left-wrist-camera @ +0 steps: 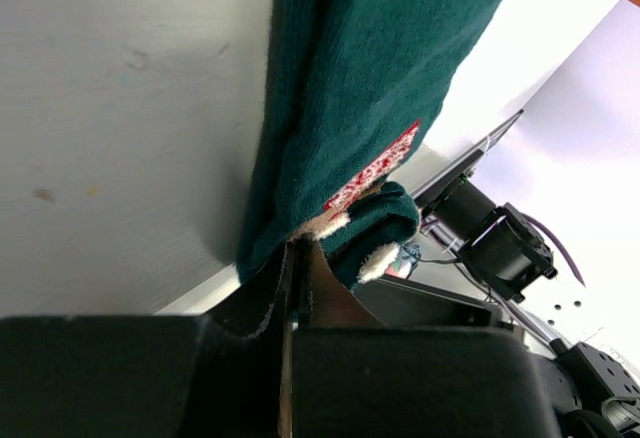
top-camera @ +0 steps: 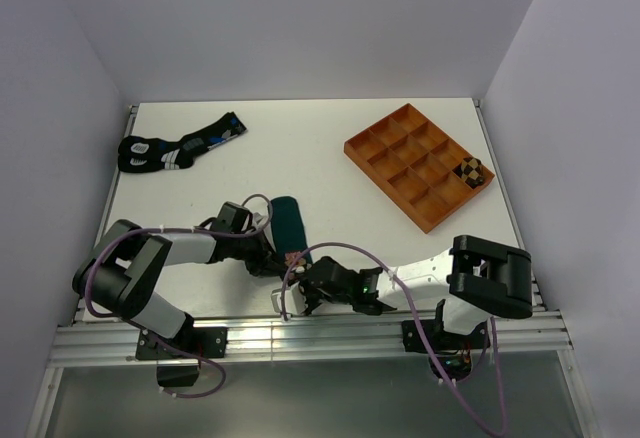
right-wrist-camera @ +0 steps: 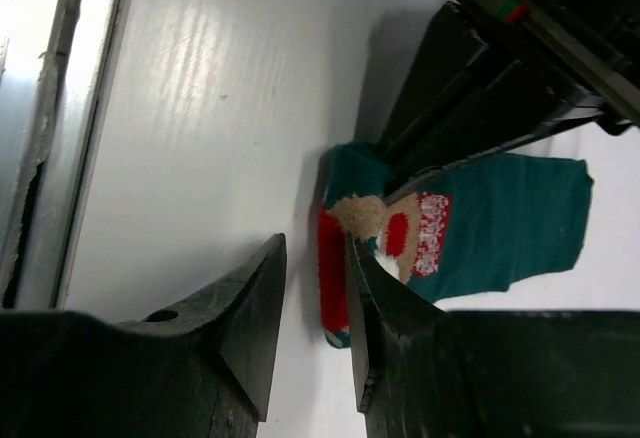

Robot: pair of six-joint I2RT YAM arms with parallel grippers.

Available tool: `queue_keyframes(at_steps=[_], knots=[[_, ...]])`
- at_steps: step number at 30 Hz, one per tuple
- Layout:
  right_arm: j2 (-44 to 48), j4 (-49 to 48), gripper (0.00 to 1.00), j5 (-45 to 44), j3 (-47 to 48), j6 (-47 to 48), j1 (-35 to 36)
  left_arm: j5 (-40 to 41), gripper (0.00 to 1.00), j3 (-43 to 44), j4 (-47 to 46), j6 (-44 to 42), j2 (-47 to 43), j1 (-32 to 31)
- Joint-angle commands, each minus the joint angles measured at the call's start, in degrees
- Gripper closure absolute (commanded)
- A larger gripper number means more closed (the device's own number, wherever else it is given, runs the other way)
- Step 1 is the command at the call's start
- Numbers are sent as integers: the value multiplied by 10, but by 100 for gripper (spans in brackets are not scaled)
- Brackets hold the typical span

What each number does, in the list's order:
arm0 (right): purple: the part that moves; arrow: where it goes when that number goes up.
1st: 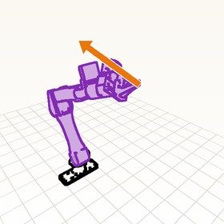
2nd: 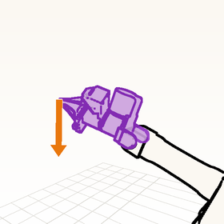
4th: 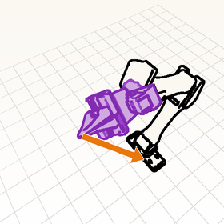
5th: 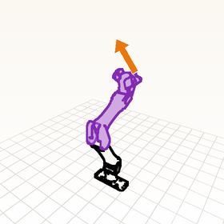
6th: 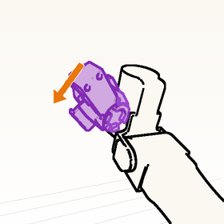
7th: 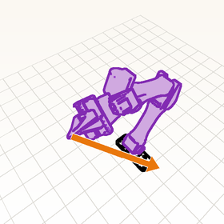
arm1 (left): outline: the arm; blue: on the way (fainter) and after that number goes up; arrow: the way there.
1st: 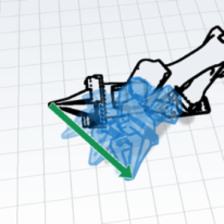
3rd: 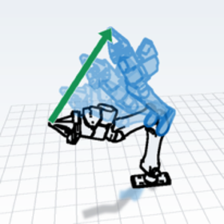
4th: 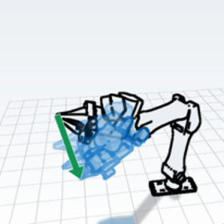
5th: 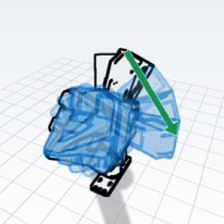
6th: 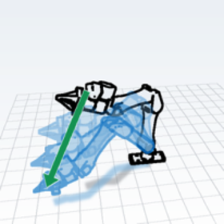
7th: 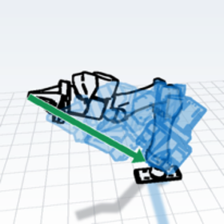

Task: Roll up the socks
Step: Roll the sock at the center of the board.

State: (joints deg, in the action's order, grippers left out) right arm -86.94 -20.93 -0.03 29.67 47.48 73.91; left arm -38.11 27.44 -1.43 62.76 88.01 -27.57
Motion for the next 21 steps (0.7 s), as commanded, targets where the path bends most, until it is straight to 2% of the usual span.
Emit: queue_keyframes(at_steps=[1,21], knots=[[5,-74,62,-22,-5,8,4,-7,100,0,28,-26,-6,5],[-62,-53,62,-17,36,11,-5,-28,98,-2,32,-41,-22,8]])
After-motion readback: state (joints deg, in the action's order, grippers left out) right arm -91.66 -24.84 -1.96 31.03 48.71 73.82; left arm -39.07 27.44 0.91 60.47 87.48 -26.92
